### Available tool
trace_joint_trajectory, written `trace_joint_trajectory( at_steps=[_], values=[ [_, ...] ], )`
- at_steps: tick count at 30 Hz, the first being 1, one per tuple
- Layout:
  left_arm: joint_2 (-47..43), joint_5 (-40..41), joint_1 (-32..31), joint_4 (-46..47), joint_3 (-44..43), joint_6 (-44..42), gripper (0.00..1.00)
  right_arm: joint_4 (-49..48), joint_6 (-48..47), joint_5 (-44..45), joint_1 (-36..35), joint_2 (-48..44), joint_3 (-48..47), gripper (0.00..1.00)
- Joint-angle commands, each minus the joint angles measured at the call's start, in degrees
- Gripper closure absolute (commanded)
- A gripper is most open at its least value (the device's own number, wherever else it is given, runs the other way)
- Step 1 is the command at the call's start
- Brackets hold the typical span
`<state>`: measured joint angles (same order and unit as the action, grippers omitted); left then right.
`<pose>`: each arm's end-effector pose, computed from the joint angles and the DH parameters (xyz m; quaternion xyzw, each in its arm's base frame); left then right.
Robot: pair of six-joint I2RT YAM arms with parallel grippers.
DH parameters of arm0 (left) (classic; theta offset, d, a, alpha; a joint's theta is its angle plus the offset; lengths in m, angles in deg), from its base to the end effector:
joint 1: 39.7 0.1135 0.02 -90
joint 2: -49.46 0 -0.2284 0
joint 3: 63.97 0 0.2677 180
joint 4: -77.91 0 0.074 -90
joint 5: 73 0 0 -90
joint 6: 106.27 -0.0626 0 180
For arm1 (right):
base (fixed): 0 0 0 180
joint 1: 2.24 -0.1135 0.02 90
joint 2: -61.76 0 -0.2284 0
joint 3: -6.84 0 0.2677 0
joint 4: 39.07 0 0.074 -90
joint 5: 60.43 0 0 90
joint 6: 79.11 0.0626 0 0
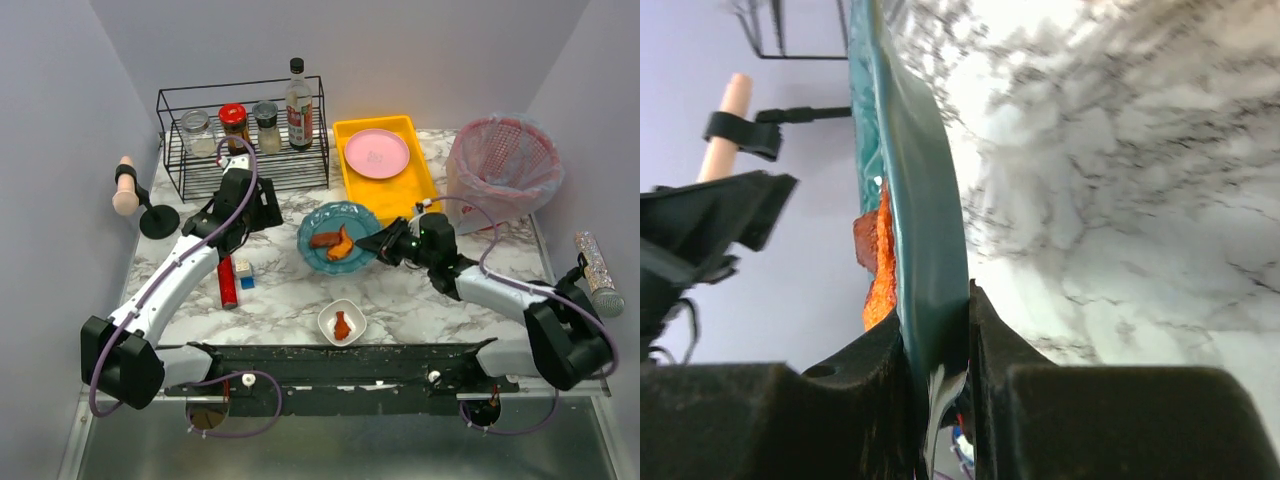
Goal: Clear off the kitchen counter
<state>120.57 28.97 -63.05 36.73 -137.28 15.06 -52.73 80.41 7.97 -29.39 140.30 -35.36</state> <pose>0.2977 -0.1144 0.2548 -0.1073 0.8923 -0.1131 0.4237 0.2673 0.1630 0.1277 0.1986 0.7999 0.5104 0.2454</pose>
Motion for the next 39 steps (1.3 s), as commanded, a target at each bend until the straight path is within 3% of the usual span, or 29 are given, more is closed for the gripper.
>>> trace_joint_trajectory(
  at_steps=[1, 13, 32, 39],
  values=[
    [-1.8, -0.3, 0.5, -0.4, 0.9, 0.2, 0.12, 8.6, 0.6, 7.4, -0.2, -10.4, -8.0, 0.99],
    [-3.1, -1.8, 0.6, -0.2, 1.6, 0.3, 0.13, 13.4, 5.4, 11.6, 1.3, -14.6, -18.0, 0.99],
    [-3.0, -3.7, 0.5, 1.7, 2.9, 0.0, 0.09, 29.2, 7.0, 18.4, 17.4, -20.2, -31.6, 0.99],
    [-2.7, -6.0, 0.6, 3.2, 2.9, -0.7, 0.09, 30.2, 6.2, 18.2, 25.0, -21.4, -32.4, 0.99]
  ],
)
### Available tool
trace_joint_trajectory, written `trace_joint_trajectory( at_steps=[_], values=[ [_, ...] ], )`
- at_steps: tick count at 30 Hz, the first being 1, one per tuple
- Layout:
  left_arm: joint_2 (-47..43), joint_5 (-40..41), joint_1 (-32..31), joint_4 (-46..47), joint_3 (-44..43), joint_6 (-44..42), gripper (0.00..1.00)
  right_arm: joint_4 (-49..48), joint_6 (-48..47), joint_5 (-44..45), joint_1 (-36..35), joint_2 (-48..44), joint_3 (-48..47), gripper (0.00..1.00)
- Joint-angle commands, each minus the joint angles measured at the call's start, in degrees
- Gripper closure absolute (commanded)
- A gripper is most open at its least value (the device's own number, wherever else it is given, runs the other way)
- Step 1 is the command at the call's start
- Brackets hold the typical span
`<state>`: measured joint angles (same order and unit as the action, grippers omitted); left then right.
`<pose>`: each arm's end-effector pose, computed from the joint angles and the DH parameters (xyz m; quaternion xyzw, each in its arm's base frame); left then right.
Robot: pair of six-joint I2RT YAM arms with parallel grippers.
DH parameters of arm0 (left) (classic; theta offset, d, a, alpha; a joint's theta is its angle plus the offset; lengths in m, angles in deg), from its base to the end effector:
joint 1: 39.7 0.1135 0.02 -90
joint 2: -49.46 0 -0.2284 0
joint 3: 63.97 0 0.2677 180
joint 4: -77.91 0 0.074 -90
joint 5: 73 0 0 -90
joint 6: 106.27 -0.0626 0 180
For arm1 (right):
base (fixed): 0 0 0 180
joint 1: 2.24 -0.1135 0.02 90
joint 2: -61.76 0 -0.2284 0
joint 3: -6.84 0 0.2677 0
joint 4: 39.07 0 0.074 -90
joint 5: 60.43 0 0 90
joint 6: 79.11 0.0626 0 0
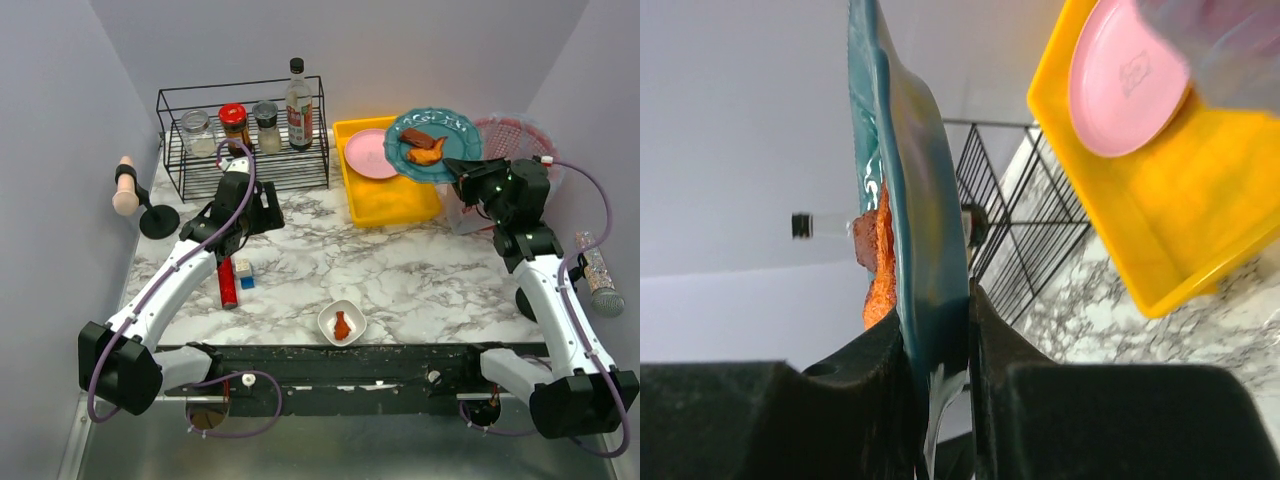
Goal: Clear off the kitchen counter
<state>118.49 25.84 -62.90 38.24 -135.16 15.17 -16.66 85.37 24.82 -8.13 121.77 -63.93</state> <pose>0.2920 -0.1147 0.2541 -0.0982 0.8895 -0.1409 0.4234 0.3003 0.0362 0.3338 0.4148 0.6546 0.4318 0.4614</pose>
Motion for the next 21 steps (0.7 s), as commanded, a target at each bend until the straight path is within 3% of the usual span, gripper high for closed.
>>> trace_joint_trajectory(
  at_steps=[1, 14, 21],
  values=[
    [-0.7, -3.0, 0.4, 1.9, 0.7, -0.9, 0.09, -5.9, 1.3, 1.2, 5.1, -3.1, -3.8, 0.99],
    [0.7, -4.2, 0.4, 2.6, 0.0, -2.3, 0.09, -5.3, 0.4, 4.4, 15.5, -2.5, -4.6, 0.99],
    [1.2, -4.5, 0.4, 2.5, -0.2, -3.2, 0.09, -4.8, -3.1, 14.8, 16.6, -1.7, -4.8, 0.99]
  ],
)
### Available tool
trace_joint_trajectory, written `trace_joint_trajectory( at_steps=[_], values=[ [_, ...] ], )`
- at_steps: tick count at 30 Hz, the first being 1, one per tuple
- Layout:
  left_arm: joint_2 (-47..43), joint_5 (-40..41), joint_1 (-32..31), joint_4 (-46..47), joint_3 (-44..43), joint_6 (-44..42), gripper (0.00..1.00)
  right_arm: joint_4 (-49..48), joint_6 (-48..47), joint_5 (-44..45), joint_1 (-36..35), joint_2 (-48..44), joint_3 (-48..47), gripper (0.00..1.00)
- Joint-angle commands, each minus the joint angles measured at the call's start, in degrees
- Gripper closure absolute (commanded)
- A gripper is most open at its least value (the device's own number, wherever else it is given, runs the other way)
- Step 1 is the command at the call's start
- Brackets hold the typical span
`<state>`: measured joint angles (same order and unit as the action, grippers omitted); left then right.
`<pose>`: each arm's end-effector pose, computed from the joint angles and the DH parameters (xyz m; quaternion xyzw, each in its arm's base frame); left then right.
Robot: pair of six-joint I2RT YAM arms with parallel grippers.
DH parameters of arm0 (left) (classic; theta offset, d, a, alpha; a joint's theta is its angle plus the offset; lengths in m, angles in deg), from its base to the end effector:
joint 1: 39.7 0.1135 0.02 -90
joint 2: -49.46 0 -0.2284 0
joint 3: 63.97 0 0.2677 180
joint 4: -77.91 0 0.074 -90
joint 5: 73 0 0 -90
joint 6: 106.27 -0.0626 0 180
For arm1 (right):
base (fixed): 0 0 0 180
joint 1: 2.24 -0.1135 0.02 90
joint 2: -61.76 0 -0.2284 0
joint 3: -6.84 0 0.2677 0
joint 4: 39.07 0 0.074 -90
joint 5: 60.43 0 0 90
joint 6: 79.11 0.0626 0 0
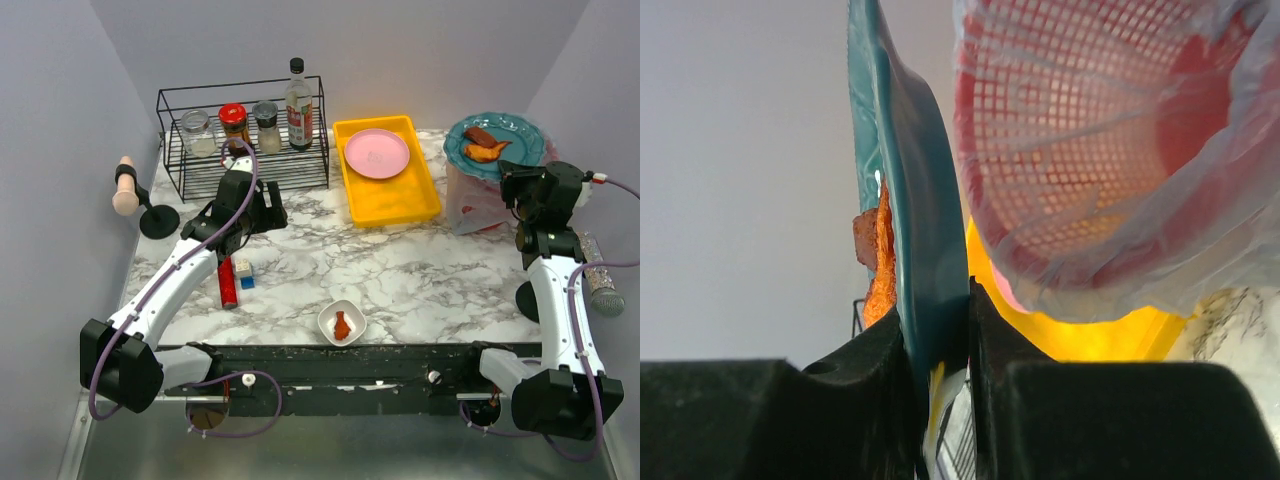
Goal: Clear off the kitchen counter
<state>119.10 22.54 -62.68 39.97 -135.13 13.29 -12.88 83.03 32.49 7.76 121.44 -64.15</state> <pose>0.2950 -0.1185 0.2538 -0.0729 0.8889 -0.1606 0.4228 0.2940 -0.0551 0.3281 0.5323 0.5872 0.2972 0.5324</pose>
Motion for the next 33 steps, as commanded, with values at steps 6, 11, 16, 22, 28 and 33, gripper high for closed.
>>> trace_joint_trajectory(
  at_steps=[6, 11, 16, 22, 28, 33],
  values=[
    [1.3, -1.4, 0.2, 0.7, -0.6, -2.2, 0.09, -8.6, -2.8, 13.9, 1.8, -1.1, -4.3, 0.99],
    [1.4, -1.6, 0.2, 0.9, -0.1, -2.5, 0.09, -8.7, -4.4, 17.8, 2.9, -0.6, -4.5, 0.99],
    [1.8, -1.8, 0.2, 0.9, -0.1, -3.1, 0.09, -9.2, -8.1, 22.1, 3.1, 0.8, -5.9, 0.99],
    [2.3, -3.1, 0.2, 1.5, -0.1, -3.5, 0.09, -15.5, -18.1, 25.5, 3.1, 3.4, -6.7, 0.99],
    [2.3, -3.3, 0.2, 1.5, 0.0, -3.5, 0.09, -20.8, -31.5, 26.6, 3.1, 5.9, -8.1, 0.99],
    [2.5, -3.4, 0.2, 1.6, -0.1, -3.5, 0.09, -25.4, -40.5, 26.8, 3.0, 6.7, -7.4, 0.99]
  ],
)
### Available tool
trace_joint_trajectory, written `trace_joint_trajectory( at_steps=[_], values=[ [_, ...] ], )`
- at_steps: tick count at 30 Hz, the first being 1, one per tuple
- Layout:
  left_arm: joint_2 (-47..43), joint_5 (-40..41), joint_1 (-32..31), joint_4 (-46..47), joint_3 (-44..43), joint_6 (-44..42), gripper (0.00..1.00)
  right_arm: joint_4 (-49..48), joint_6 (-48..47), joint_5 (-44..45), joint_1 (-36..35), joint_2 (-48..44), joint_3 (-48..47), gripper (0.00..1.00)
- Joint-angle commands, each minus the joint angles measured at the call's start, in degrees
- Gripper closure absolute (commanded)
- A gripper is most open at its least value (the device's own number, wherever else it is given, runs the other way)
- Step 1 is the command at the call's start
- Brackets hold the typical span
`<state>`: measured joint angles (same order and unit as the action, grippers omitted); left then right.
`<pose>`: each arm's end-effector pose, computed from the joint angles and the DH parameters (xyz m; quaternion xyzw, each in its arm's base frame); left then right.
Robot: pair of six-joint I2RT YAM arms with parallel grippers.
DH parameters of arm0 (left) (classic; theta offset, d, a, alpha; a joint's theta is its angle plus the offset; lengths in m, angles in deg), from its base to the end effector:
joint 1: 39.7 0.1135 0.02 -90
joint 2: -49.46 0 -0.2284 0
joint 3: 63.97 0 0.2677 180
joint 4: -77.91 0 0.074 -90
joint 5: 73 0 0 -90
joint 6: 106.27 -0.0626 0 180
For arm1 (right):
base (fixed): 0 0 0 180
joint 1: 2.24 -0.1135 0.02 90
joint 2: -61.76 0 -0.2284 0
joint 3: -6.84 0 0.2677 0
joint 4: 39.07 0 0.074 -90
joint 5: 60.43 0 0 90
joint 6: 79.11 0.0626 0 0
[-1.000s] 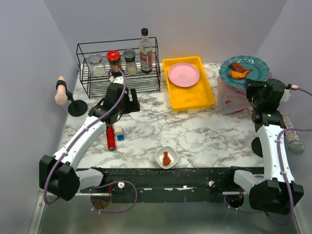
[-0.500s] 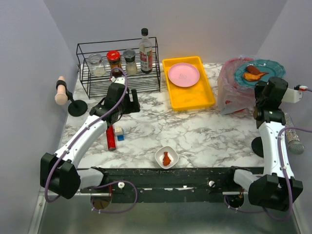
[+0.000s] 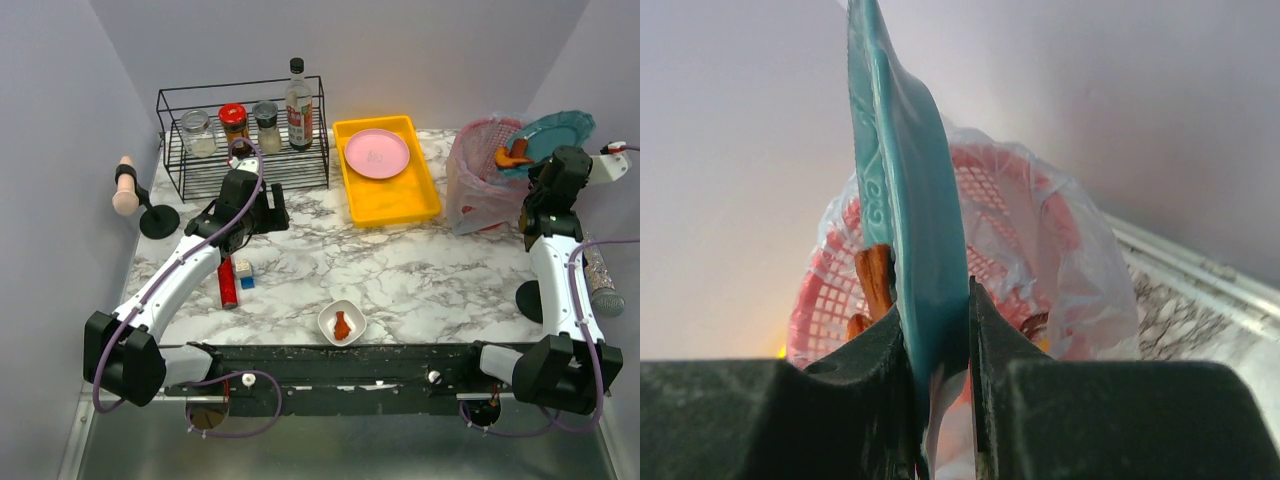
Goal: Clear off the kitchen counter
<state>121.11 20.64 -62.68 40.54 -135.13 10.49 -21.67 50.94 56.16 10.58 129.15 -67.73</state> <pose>0.2994 -0.1227 0.2442 -0.0436 0.8969 -0.1588 0.4105 0.3114 -0.0996 0.3347 0.4645 0.6030 -0.0246 0.6481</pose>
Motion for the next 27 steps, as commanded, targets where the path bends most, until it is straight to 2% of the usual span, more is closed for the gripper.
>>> trace_joint_trajectory(
  at_steps=[1, 12, 18, 22, 27],
  values=[
    [0.6, -1.5, 0.2, 1.1, -0.1, -0.7, 0.09, -17.4, -9.7, 3.1, 0.3, -0.8, -3.9, 0.99],
    [0.7, -1.7, 0.2, 1.0, -0.1, -0.7, 0.09, -25.6, -24.8, 5.3, -1.8, 1.5, -3.5, 0.99],
    [0.8, -2.0, 0.2, 1.0, -0.1, -0.7, 0.09, -27.6, -28.2, 6.6, -2.4, 1.9, -3.7, 0.99],
    [0.7, -2.0, 0.2, 1.0, -0.1, -0.7, 0.09, -27.2, -26.7, 7.7, -2.4, 1.7, -3.8, 0.99],
    [0.6, -2.1, 0.2, 1.0, -0.1, -0.7, 0.09, -23.4, -19.3, 5.3, -2.5, -0.2, -4.6, 0.99]
  ],
)
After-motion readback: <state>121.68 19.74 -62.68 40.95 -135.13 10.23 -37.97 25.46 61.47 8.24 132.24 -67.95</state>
